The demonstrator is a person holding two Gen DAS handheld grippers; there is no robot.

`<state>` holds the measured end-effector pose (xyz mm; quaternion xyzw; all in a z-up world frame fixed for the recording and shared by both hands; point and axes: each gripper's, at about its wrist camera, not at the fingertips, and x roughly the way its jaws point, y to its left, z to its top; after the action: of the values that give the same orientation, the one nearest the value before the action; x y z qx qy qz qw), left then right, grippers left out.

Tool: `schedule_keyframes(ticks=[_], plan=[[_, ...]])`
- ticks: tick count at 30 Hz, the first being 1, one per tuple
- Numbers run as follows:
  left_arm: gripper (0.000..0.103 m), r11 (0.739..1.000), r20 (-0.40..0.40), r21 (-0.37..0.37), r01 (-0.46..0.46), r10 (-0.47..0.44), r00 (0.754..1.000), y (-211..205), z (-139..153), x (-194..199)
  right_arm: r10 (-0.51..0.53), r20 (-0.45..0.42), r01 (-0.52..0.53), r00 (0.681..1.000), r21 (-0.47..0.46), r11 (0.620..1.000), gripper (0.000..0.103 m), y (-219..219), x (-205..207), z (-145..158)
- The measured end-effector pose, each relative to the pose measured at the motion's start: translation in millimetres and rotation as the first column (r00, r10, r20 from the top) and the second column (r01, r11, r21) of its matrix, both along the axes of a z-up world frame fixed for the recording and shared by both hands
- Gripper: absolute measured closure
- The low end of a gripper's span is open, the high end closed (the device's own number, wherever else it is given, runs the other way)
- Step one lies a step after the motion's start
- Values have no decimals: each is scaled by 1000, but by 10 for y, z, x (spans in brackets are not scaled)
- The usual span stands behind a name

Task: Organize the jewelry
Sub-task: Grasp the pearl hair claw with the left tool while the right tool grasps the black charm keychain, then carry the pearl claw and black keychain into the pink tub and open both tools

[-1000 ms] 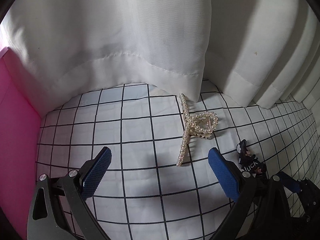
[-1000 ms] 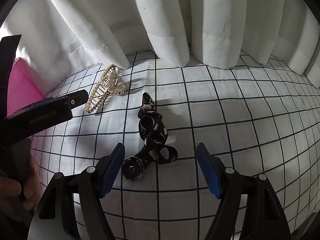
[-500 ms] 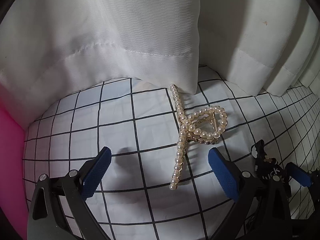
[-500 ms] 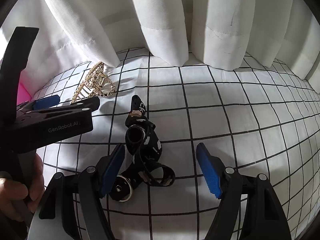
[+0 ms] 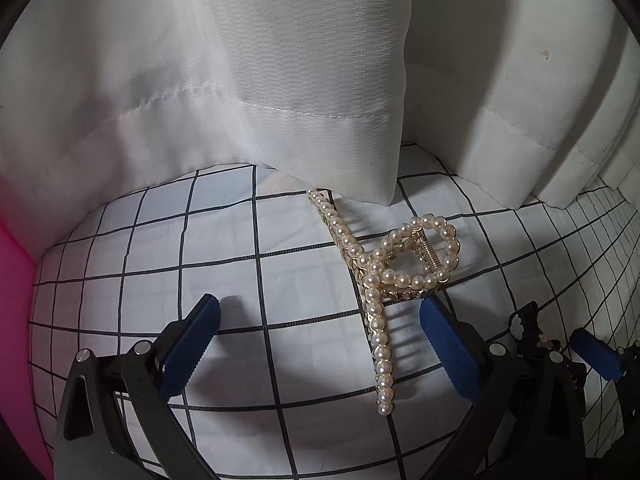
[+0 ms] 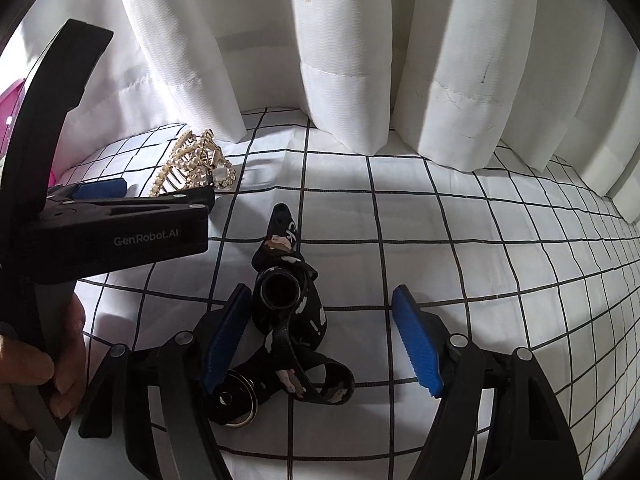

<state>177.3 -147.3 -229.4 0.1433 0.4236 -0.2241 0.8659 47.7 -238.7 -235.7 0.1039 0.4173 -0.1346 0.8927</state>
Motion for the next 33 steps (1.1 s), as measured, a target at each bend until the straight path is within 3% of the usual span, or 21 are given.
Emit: schedule_keyframes(ticks=[2, 5, 8, 10, 12, 13, 25, 33], plan=[[6, 1000, 0, -2, 2, -2, 1000, 22, -10, 28, 11, 5, -11, 1000, 7, 1000, 40, -19, -6, 12], [15, 1000, 4, -7, 10, -10, 1000, 47, 12, 2, 28, 18, -28, 999, 20, 999, 55, -1, -1, 30], [39, 1000, 14, -14, 18, -18, 1000, 113, 51, -108, 47, 25, -48, 999, 39, 998, 78, 10, -8, 47], [70, 1000, 11, -22, 19, -19, 1000, 162, 63, -189, 47, 26, -48, 999, 45, 998, 80, 8, -17, 50], [89, 999, -6, -28, 19, -19, 1000, 198, 81, -200, 45, 30, -47, 999, 65, 997, 81, 4, -20, 47], [93, 999, -22, -40, 17, -18, 1000, 233, 88, -202, 43, 32, -46, 999, 75, 996, 81, -8, -38, 51], [95, 996, -51, -83, -43, 39, 998, 705, 313, -510, 77, 69, -84, 995, 97, 992, 82, -23, -335, 269], [95, 989, -27, -114, -89, 86, 996, 836, 716, -893, 159, 94, -167, 983, 80, 983, 82, 122, -535, 568]])
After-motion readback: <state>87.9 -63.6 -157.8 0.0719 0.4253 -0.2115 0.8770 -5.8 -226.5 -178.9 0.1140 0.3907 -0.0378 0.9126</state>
